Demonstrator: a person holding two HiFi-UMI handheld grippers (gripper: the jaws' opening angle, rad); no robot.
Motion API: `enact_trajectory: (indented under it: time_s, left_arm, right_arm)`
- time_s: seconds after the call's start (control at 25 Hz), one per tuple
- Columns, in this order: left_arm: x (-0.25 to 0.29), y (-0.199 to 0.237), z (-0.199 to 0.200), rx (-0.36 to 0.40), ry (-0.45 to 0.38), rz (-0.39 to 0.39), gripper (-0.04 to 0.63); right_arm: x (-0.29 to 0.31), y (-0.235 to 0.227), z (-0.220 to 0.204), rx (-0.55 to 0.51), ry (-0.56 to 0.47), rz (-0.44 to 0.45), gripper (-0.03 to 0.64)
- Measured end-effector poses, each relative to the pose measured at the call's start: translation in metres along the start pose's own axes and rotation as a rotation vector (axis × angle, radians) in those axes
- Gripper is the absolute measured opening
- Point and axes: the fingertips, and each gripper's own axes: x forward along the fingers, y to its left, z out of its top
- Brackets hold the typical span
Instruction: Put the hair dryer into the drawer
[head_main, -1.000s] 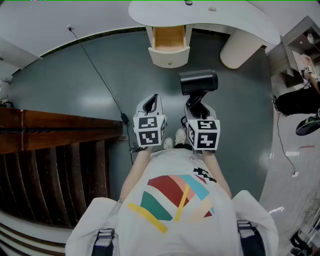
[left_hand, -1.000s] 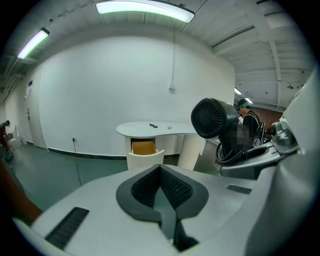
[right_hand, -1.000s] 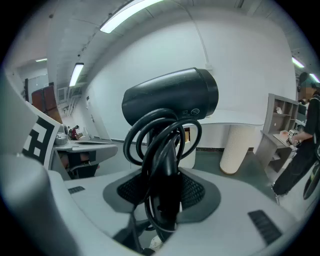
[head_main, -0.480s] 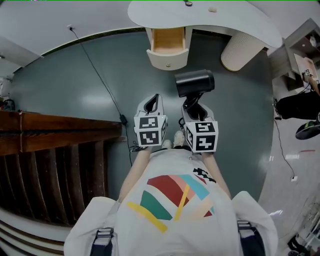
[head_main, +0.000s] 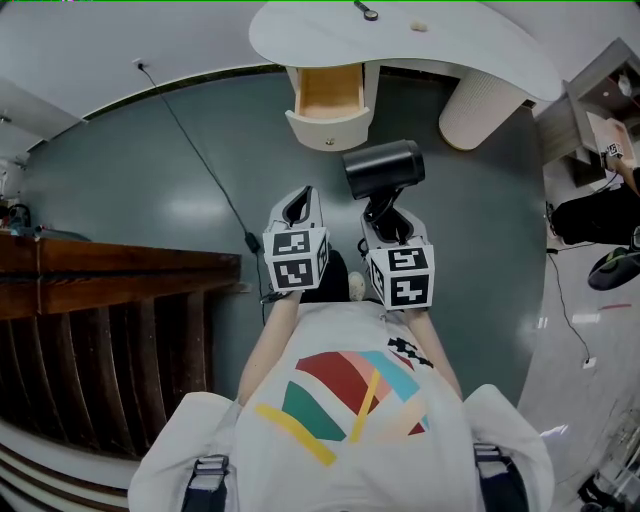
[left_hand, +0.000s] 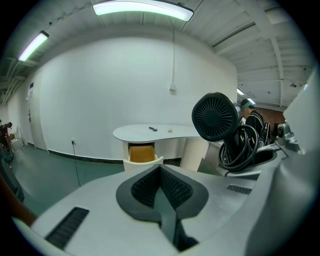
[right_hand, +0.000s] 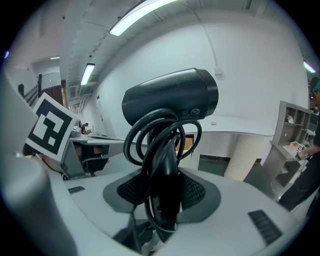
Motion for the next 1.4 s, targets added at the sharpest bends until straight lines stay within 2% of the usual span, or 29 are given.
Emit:
enact_trajectory:
  time_s: [0.4,0.68,1.0,1.2,1.4]
  left_arm:
    - [0.029,-0.002,0.021,0.013,-0.04,-0.037,0.017]
    - [0.061,0.029,0.03,-0.062,-0.036,-0.02,0.017]
    - [0.099,0.036,0.04,-0.018,-0.022,-0.066,0.017]
    - [0.132,0.055,0.062,-0.025,-0.027,-0.083,0.017]
    - [0.16,0.069,0.085,-0.015,-0.034,-0.111,0.017]
  right_arm:
    - [0.016,-0.025,0.012,0.022,0.0,-0.032,0.189]
    - [0.039,-0.038,0.029,0.023,0.005,-0.068,0.189]
    - [0.083,-0.04,0.04,0.038,0.036,-0.062,0.189]
    - [0.114,-0.04,0.065,0.018,0.014,-0.065,0.189]
    - [0.142,-0.045,0.087,0.045,0.02,-0.086,0.189]
